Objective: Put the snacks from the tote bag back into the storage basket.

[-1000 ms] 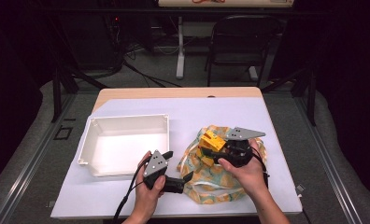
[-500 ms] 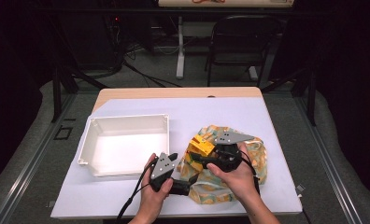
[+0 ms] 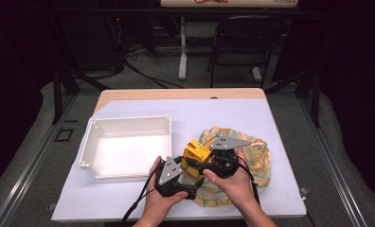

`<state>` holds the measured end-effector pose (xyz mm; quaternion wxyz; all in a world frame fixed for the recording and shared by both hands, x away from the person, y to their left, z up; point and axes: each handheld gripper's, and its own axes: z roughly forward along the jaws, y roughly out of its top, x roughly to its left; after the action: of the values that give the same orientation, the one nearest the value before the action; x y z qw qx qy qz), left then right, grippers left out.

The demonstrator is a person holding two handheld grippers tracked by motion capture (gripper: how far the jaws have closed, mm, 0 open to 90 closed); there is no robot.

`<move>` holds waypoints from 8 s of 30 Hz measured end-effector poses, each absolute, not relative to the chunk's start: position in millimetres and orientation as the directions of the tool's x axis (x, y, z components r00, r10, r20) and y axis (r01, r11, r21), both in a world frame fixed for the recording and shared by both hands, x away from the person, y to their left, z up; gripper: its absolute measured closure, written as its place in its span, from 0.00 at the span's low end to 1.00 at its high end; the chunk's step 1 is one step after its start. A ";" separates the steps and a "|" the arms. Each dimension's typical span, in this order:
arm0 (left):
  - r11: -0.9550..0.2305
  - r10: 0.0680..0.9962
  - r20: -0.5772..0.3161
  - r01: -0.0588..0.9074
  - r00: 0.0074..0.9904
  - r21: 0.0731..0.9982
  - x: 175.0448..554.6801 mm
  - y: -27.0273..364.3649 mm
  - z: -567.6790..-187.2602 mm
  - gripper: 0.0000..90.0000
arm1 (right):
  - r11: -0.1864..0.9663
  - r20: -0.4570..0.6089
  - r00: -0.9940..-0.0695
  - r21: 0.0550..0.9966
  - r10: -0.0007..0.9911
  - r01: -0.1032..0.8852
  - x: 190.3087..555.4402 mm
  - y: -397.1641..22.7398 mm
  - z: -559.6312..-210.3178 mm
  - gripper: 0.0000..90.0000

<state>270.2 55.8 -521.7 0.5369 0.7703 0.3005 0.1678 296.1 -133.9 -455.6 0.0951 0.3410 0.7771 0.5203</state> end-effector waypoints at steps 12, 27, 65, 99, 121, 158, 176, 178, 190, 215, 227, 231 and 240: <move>-0.221 0.707 -0.053 0.292 0.706 0.930 268.3 53.6 -520.4 0.18 | 0.240 0.197 -0.753 0.871 0.628 0.428 290.0 -122.3 -459.4 0.57; -0.214 0.716 -0.055 0.294 0.696 0.932 266.5 53.9 -521.9 0.26 | 0.236 0.199 -0.742 0.869 0.640 0.436 287.4 -115.7 -463.2 0.56; -0.118 0.792 -0.113 0.332 0.600 0.936 276.9 90.0 -513.9 0.32 | 0.156 0.207 -0.763 0.915 0.613 0.373 290.0 -144.6 -444.5 0.17; -0.060 0.823 -0.130 0.312 0.553 0.948 280.5 117.9 -502.4 0.32 | 0.143 0.202 -0.705 0.906 0.680 0.398 301.2 -175.9 -455.0 0.16; -0.033 0.854 -0.137 0.316 0.502 0.948 285.5 135.9 -502.2 0.32 | 0.130 0.192 -0.658 0.904 0.728 0.408 302.8 -200.4 -465.1 0.16; 0.009 0.929 -0.155 0.398 0.336 0.917 318.1 156.4 -549.1 0.32 | 0.113 0.169 -0.613 0.912 0.772 0.394 290.0 -244.5 -487.7 0.17; -0.021 0.933 -0.157 0.484 0.325 0.875 328.4 149.9 -563.3 0.33 | 0.131 0.154 -0.611 0.909 0.776 0.396 292.1 -243.4 -493.0 0.18; -0.021 0.933 -0.159 0.488 0.323 0.873 328.9 150.4 -563.5 0.33 | 0.131 0.154 -0.611 0.909 0.777 0.395 292.0 -241.2 -493.9 0.18; 0.017 0.935 -0.188 0.491 0.301 0.871 327.6 153.5 -559.2 0.33 | 0.132 0.152 -0.612 0.909 0.776 0.395 292.0 -238.0 -494.0 0.18; 0.069 0.964 -0.175 0.450 0.198 0.890 366.4 174.1 -531.6 0.33 | 0.136 0.150 -0.610 0.908 0.778 0.396 294.4 -238.8 -495.1 0.18; 0.087 0.971 -0.181 0.471 0.159 0.878 386.0 170.8 -531.9 0.33 | 0.140 0.147 -0.612 0.908 0.777 0.396 295.4 -237.1 -496.5 0.18; 0.079 0.972 -0.173 0.475 0.158 0.877 390.5 169.0 -533.1 0.33 | 0.140 0.149 -0.612 0.907 0.777 0.397 296.2 -237.7 -497.2 0.18; 0.081 0.975 -0.170 0.486 0.143 0.870 401.9 165.8 -532.8 0.33 | 0.141 0.147 -0.609 0.906 0.780 0.400 297.5 -238.4 -498.0 0.19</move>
<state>401.9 165.8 -532.8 0.4365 0.6173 0.5916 0.2802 297.5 -238.4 -498.0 0.1835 0.4024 0.7328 0.5172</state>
